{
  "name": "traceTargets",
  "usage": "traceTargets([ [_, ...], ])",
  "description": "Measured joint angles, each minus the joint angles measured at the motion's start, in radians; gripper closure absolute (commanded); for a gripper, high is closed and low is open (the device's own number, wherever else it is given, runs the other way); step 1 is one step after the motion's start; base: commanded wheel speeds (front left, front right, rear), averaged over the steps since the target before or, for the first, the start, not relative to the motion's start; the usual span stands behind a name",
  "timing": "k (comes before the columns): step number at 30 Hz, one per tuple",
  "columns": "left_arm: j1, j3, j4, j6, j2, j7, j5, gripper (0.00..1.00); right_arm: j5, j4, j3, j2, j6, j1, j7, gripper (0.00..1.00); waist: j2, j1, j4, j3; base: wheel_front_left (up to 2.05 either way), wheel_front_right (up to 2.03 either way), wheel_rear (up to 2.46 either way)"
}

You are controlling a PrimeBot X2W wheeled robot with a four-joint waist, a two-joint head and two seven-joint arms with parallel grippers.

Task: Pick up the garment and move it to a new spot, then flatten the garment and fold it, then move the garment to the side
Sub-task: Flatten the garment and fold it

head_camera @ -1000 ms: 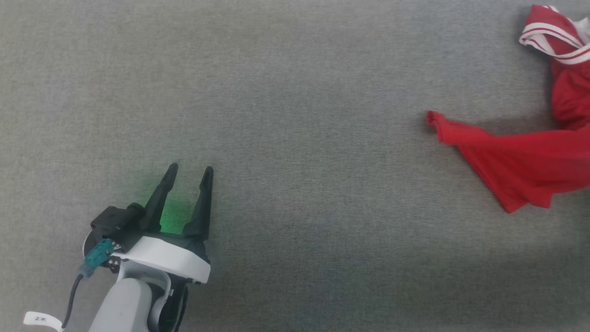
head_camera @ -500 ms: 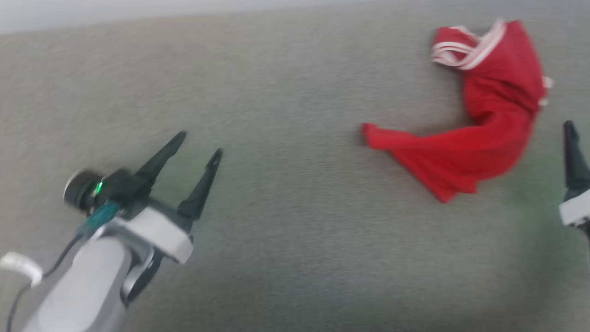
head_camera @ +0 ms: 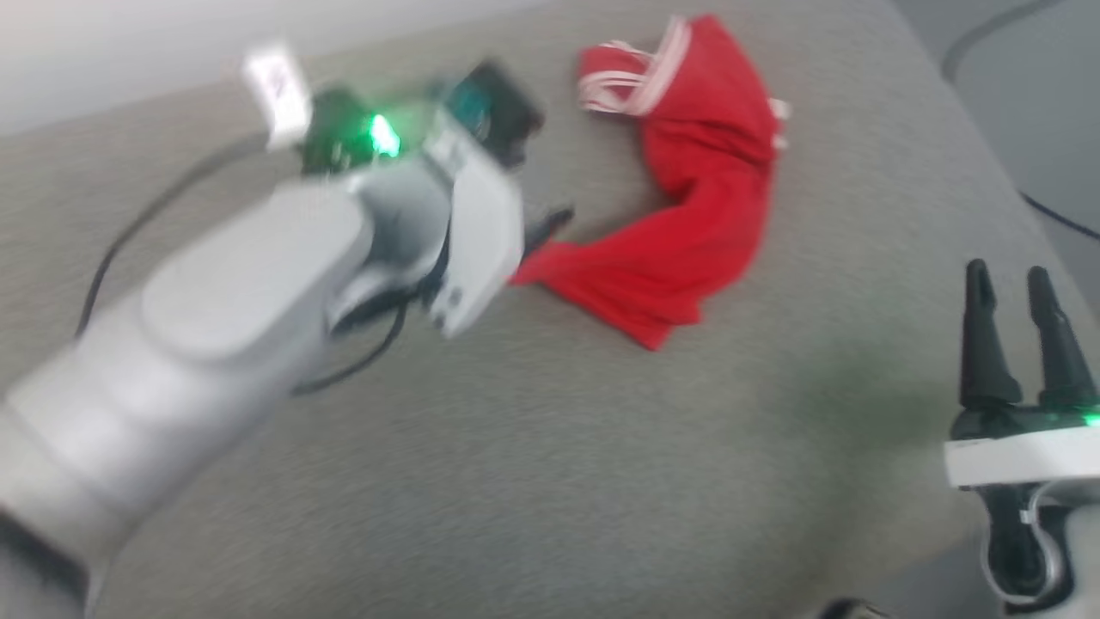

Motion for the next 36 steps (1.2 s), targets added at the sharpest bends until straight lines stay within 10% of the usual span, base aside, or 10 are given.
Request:
traceTargets([
  [13,-0.215,-0.123,0.334,0.000,-0.218,0.235,-0.269,0.00,0.005,-0.028,0.013,0.112,0.000,0.032,0.000,0.00,0.0000,0.0000,-0.200,0.130,0.00,0.00,0.00],
  [20,-0.245,-0.153,0.380,0.000,-0.234,0.330,-0.250,0.00,0.001,-0.049,0.008,0.129,0.000,0.035,0.000,0.00,0.0000,0.0000,-0.214,0.166,0.00,0.00,0.00],
  [21,-0.239,-0.155,0.376,0.000,-0.231,0.351,-0.253,0.50,0.001,-0.051,0.009,0.130,0.000,0.034,0.000,0.00,0.0000,0.0000,-0.214,0.169,0.00,0.00,0.00],
  [23,-0.222,-0.159,0.360,0.000,-0.222,0.378,-0.263,1.00,0.000,-0.055,0.014,0.134,0.000,0.028,0.000,0.00,0.0000,0.0000,-0.214,0.174,0.00,0.00,0.00],
  [36,-0.017,-0.161,-0.055,0.000,-0.060,0.694,-0.502,1.00,-0.003,-0.018,0.084,0.112,0.000,-0.023,0.000,0.00,0.0000,0.0000,-0.196,0.152,0.00,0.00,0.00],
])
